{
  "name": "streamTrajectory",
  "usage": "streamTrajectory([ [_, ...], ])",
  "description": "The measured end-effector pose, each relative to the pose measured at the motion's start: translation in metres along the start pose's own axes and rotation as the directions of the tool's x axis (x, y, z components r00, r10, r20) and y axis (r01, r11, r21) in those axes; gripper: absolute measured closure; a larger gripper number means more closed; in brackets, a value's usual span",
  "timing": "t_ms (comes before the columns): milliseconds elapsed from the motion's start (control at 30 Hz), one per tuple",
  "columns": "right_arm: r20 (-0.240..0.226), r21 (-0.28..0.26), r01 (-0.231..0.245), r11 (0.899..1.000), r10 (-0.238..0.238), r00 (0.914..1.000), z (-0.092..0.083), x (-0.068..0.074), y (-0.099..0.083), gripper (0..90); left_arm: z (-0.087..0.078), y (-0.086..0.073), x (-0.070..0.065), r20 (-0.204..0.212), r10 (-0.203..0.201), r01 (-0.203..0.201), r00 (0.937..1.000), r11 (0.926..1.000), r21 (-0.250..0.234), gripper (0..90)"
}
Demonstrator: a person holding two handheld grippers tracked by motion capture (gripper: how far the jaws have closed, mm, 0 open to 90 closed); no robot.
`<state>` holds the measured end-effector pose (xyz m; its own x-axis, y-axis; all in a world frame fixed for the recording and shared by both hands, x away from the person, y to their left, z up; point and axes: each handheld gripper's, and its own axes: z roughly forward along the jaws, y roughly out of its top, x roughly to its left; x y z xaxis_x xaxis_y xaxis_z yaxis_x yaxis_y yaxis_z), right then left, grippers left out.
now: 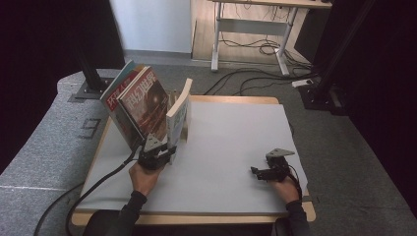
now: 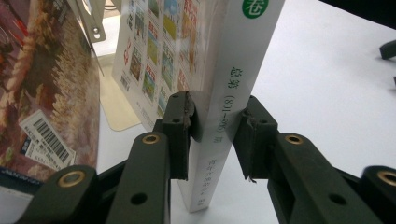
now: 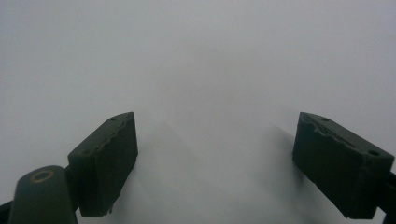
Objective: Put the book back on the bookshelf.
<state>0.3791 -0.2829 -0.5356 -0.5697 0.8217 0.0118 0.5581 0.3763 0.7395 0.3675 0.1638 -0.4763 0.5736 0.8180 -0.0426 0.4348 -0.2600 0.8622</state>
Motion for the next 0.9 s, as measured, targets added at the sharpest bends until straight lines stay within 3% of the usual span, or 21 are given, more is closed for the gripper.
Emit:
streamTrajectory([
  [267,0.0,0.0,0.001,1.0,-0.001,1.0,0.0,0.0,0.0,13.3,0.009,0.006,0.0,-0.044,-0.002,0.001,0.999,0.9998,-0.018,68.8],
  [700,0.0,0.001,0.0,1.0,0.0,1.0,0.0,0.0,0.0,13.3,0.014,0.01,0.009,-0.057,-0.028,0.026,0.998,0.9991,-0.033,70.4],
  [900,0.0,0.001,0.0,1.0,0.0,1.0,0.0,0.0,0.0,13.3,0.013,0.021,0.009,-0.045,-0.037,0.036,0.9983,0.9991,-0.025,60.3],
])
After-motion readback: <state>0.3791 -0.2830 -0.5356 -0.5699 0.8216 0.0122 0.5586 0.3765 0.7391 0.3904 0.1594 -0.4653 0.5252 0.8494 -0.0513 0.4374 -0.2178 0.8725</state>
